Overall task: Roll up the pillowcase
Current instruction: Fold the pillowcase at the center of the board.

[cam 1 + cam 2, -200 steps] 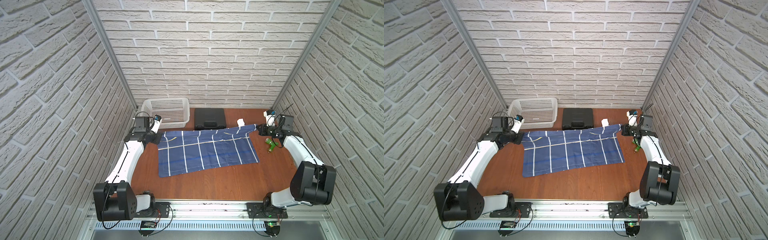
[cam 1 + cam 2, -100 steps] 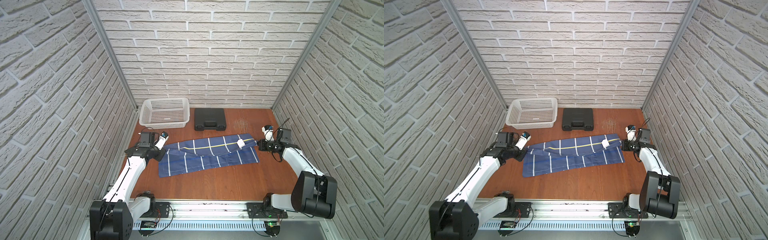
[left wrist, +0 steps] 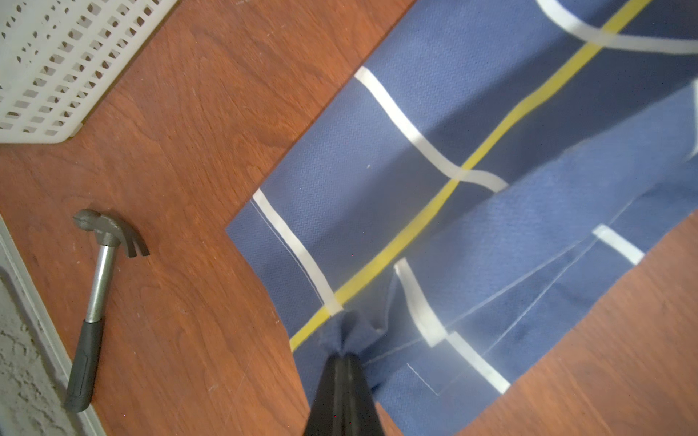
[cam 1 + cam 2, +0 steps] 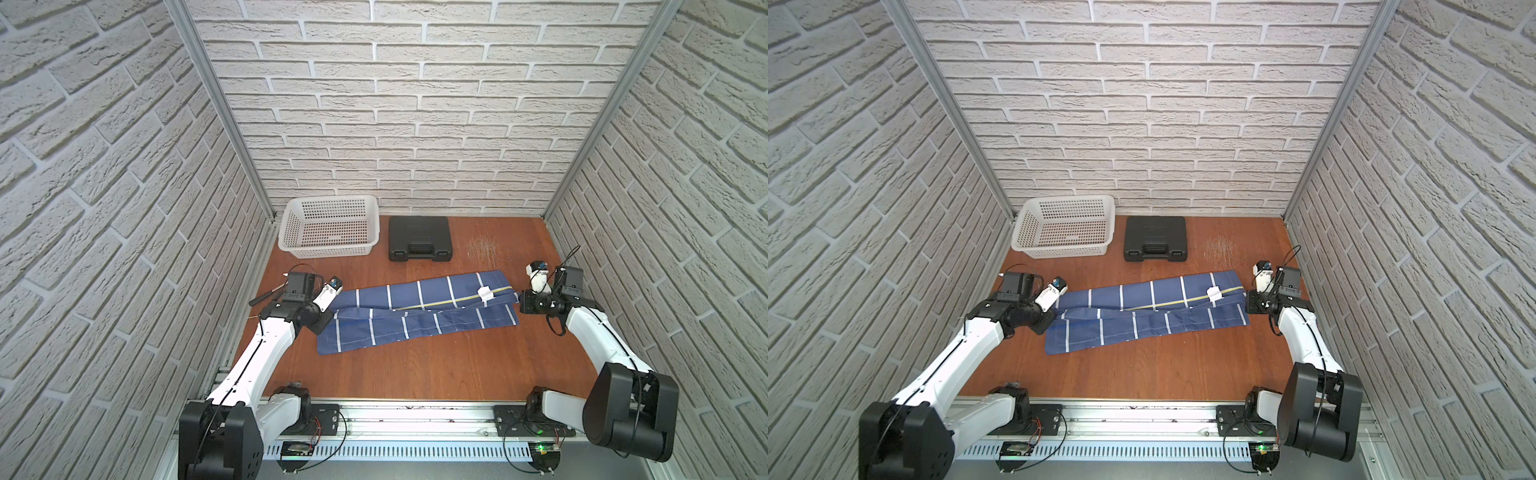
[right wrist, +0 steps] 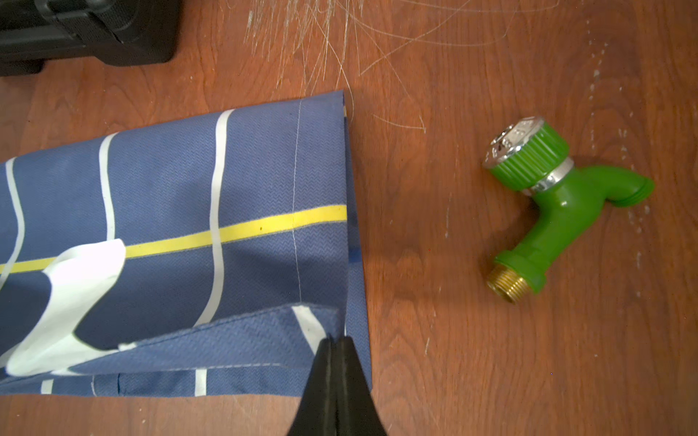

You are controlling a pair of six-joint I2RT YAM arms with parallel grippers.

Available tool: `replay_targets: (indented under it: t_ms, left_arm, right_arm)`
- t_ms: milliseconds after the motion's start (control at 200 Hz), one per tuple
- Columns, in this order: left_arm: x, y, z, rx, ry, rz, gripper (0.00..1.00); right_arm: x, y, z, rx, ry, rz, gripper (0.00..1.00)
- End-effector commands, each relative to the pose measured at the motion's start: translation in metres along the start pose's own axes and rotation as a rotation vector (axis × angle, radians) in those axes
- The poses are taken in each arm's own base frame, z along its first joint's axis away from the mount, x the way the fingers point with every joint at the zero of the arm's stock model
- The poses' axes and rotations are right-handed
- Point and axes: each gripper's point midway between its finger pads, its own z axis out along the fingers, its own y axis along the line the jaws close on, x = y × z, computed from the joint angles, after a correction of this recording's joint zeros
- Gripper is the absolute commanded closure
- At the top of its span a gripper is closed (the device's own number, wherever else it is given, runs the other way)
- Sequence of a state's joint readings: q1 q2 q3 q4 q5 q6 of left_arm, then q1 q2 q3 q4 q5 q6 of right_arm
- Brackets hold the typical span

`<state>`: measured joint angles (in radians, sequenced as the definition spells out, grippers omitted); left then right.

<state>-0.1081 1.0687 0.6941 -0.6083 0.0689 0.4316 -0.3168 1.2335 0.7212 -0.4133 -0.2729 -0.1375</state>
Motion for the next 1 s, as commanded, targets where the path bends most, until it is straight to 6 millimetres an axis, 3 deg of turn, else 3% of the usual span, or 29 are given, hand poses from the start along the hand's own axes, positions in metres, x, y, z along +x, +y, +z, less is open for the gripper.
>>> replay_targets:
  t_ms: [0, 445, 635, 775, 995]
  left_arm:
    - [0.011, -0.003, 0.006, 0.003, 0.041, 0.04, 1.0]
    - [0.017, -0.011, 0.014, 0.024, 0.068, 0.092, 1.0]
    - [0.019, -0.014, 0.016, 0.04, 0.07, 0.095, 1.0]
    - [0.02, -0.016, 0.017, 0.047, 0.07, 0.111, 0.97]
    - [0.025, -0.018, 0.015, 0.051, 0.085, 0.122, 0.8]
  right_arm:
    - [0.003, -0.002, 0.0, 0.015, 0.008, -0.016, 0.98]
    - [0.005, 0.012, -0.001, -0.029, -0.018, -0.031, 0.97]
    - [0.001, 0.009, -0.013, 0.008, -0.05, 0.0, 0.84]
    - [-0.001, 0.005, -0.022, 0.039, -0.053, 0.007, 0.8]
    - [-0.01, 0.01, -0.035, 0.027, -0.072, 0.03, 0.65]
